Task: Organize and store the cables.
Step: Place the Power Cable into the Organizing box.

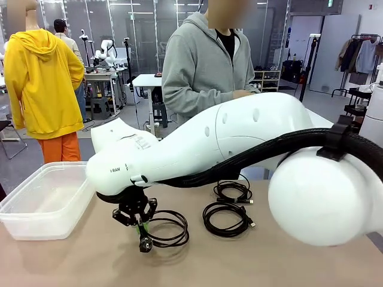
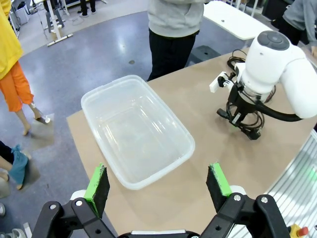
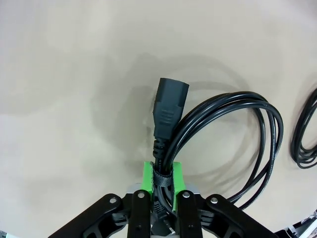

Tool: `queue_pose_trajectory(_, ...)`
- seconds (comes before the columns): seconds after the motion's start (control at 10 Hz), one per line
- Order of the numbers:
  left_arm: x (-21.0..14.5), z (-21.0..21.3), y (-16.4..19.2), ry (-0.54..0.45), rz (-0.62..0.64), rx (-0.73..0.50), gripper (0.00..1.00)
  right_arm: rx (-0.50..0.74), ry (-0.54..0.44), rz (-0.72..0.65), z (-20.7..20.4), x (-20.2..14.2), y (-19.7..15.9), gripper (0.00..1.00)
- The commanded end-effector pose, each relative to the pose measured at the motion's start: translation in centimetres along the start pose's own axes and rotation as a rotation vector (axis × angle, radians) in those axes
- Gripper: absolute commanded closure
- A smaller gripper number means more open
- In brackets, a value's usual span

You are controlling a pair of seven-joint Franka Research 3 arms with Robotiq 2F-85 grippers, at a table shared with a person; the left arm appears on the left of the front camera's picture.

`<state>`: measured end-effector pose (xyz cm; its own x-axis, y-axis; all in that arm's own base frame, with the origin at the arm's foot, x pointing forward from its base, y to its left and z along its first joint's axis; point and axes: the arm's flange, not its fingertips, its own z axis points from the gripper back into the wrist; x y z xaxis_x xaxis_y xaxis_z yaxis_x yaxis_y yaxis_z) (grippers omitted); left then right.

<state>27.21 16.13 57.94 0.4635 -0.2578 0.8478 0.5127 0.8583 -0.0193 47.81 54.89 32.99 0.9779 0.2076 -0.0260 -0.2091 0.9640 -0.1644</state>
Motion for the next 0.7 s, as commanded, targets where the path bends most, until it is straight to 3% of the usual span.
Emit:
queue_pose_trajectory(0.0,0.0,0.0,0.0,0.002,-0.002,0.002,0.00,-0.006,0.004,-0.009,0.5,0.6,0.3,0.82)
queue_pose_trajectory(0.1,0.0,0.0,0.0,0.002,-0.002,0.002,0.00,0.002,0.003,-0.009,0.6,0.4,0.2,0.70)
queue_pose_trajectory(0.4,0.0,0.0,0.0,0.002,-0.002,0.002,0.00,0.028,-0.008,-0.008,1.3,-0.1,-1.0,0.23)
queue_pose_trajectory(0.6,0.0,0.0,0.0,0.002,-0.002,0.002,0.00,0.043,-0.023,0.008,2.4,-0.8,-2.9,0.00)
